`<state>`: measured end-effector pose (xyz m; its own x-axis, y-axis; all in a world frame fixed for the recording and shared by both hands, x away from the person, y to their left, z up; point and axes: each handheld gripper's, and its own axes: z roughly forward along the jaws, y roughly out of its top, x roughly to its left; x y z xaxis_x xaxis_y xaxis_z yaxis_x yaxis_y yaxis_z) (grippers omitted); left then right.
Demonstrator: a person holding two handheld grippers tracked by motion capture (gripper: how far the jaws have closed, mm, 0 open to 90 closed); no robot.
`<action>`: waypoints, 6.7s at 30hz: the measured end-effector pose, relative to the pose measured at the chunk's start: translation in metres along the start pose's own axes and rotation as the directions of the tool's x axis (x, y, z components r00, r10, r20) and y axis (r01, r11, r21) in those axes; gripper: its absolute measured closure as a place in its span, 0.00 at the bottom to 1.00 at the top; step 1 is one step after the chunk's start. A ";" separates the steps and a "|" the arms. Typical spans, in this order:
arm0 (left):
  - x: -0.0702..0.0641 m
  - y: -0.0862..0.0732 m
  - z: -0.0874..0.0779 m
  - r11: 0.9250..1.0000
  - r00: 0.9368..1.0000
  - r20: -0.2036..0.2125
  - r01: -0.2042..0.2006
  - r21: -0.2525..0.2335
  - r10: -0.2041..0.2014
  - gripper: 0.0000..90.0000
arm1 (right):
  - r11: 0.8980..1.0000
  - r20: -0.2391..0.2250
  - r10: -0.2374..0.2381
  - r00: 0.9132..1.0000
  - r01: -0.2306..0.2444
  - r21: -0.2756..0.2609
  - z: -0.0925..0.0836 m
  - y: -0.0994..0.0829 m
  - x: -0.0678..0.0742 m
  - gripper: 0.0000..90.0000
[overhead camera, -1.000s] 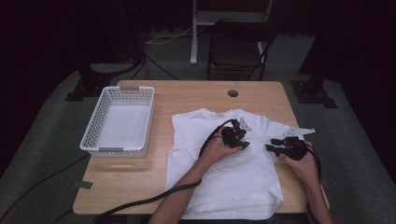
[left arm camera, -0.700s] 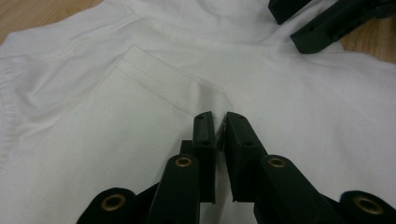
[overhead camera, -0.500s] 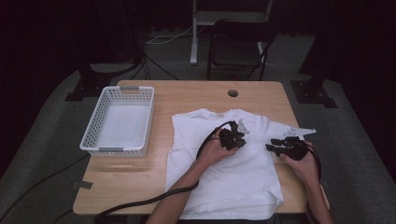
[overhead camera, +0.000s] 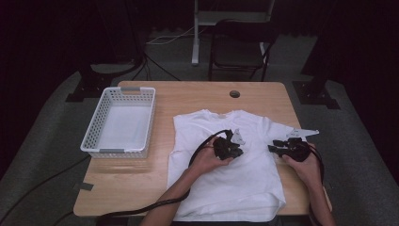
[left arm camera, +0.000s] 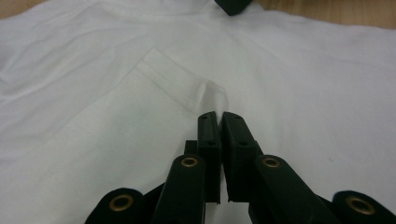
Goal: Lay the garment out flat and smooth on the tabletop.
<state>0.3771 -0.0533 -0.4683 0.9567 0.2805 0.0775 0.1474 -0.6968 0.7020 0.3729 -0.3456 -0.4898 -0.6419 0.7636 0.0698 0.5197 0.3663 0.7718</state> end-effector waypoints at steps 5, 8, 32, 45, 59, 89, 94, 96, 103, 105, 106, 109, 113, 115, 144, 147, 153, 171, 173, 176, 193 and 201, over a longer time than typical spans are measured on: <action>-0.004 -0.008 -0.012 1.000 1.000 0.010 -0.006 0.002 0.006 0.97 | 1.000 -0.001 0.006 1.000 -0.006 0.001 0.000 0.000 0.000 0.66; -0.006 -0.013 -0.021 1.000 1.000 0.013 -0.017 0.007 0.017 0.97 | 1.000 -0.002 0.009 1.000 -0.009 0.001 0.000 0.000 0.000 0.66; -0.016 -0.069 -0.074 1.000 1.000 -0.009 0.017 0.007 -0.017 0.97 | 1.000 -0.008 0.014 1.000 -0.014 0.000 0.000 0.000 -0.001 0.67; -0.032 -0.094 -0.100 1.000 0.999 -0.023 0.029 -0.005 -0.029 0.97 | 1.000 -0.010 0.018 1.000 -0.018 -0.001 0.000 0.000 -0.002 0.67; -0.035 -0.069 -0.098 0.998 1.000 -0.017 0.010 -0.062 -0.011 0.75 | 1.000 -0.005 0.016 1.000 -0.016 -0.001 0.000 0.000 -0.002 0.67; -0.023 -0.042 -0.037 0.998 0.999 0.028 0.045 0.035 -0.046 0.95 | 1.000 0.005 0.010 1.000 -0.010 0.001 0.000 0.000 0.000 0.67; -0.024 -0.043 -0.041 0.999 0.999 0.035 0.033 0.034 -0.035 0.98 | 1.000 0.006 0.009 1.000 -0.009 0.001 0.000 0.001 0.000 0.67; -0.025 -0.043 -0.043 0.999 0.999 0.034 0.035 0.028 -0.036 0.98 | 1.000 0.005 0.009 1.000 -0.009 0.002 0.000 0.001 0.000 0.67; -0.026 -0.047 -0.058 0.999 0.999 0.021 0.039 -0.009 -0.039 0.98 | 1.000 0.009 0.004 1.000 -0.004 0.001 0.000 0.000 0.000 0.67; -0.025 -0.050 -0.064 0.999 0.999 0.012 0.041 -0.017 -0.041 0.98 | 1.000 0.009 0.002 1.000 -0.002 0.001 -0.001 -0.001 -0.001 0.67; -0.025 -0.051 -0.066 0.999 0.999 0.007 0.044 -0.020 -0.044 0.98 | 1.000 0.009 0.003 1.000 -0.003 0.002 -0.001 -0.001 -0.001 0.67; -0.024 -0.054 -0.073 0.999 0.999 -0.007 0.046 -0.024 -0.046 0.98 | 1.000 0.010 0.003 1.000 -0.004 0.004 -0.001 -0.001 -0.002 0.67; -0.023 -0.061 -0.082 0.998 0.998 -0.022 0.050 -0.029 -0.050 0.98 | 1.000 0.021 -0.007 1.000 0.007 0.013 -0.001 0.001 0.000 0.66; -0.022 -0.064 -0.086 0.998 0.998 -0.029 0.055 -0.035 -0.056 0.98 | 1.000 0.031 -0.013 0.999 0.012 0.020 -0.001 0.001 0.002 0.66; -0.008 -0.103 -0.116 0.990 0.987 -0.087 0.134 -0.053 -0.138 0.98 | 0.997 0.062 -0.062 0.996 0.059 0.050 0.002 0.006 0.018 0.60; -0.007 -0.108 -0.119 0.988 0.984 -0.096 0.142 -0.053 -0.147 0.98 | 0.997 0.057 -0.059 0.997 0.057 0.050 0.002 0.005 0.017 0.60; -0.005 -0.115 -0.127 0.987 0.981 -0.116 0.153 -0.054 -0.158 0.98 | 0.998 0.053 -0.048 0.997 0.046 0.043 0.001 0.004 0.015 0.62; 0.000 -0.134 -0.144 0.982 0.969 -0.156 0.183 -0.056 -0.189 0.98 | 0.997 0.063 -0.045 0.997 0.041 0.059 -0.003 0.003 0.009 0.63; 0.000 -0.136 -0.146 0.981 0.968 -0.161 0.184 -0.056 -0.191 0.98 | 0.997 0.062 -0.045 0.997 0.041 0.058 -0.003 0.003 0.009 0.63; 0.000 -0.140 -0.149 0.981 0.968 -0.163 0.185 -0.058 -0.192 0.98 | 0.998 0.060 -0.044 0.997 0.041 0.054 -0.003 0.003 0.008 0.63; 0.004 -0.172 -0.185 0.972 0.945 -0.229 0.222 -0.075 -0.233 0.98 | 0.997 0.056 -0.045 0.997 0.041 0.069 -0.004 0.004 0.006 0.64; 0.004 -0.189 -0.204 0.959 0.926 -0.252 0.261 -0.114 -0.282 0.98 | 0.997 0.058 -0.043 0.997 0.038 0.072 -0.004 0.004 0.005 0.64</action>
<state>0.3021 0.2143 -0.4564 0.7811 0.6222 0.0525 0.3622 -0.5199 0.7736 0.3695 -0.3418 -0.4835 -0.6295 0.7770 0.0000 0.5340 0.4327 0.7264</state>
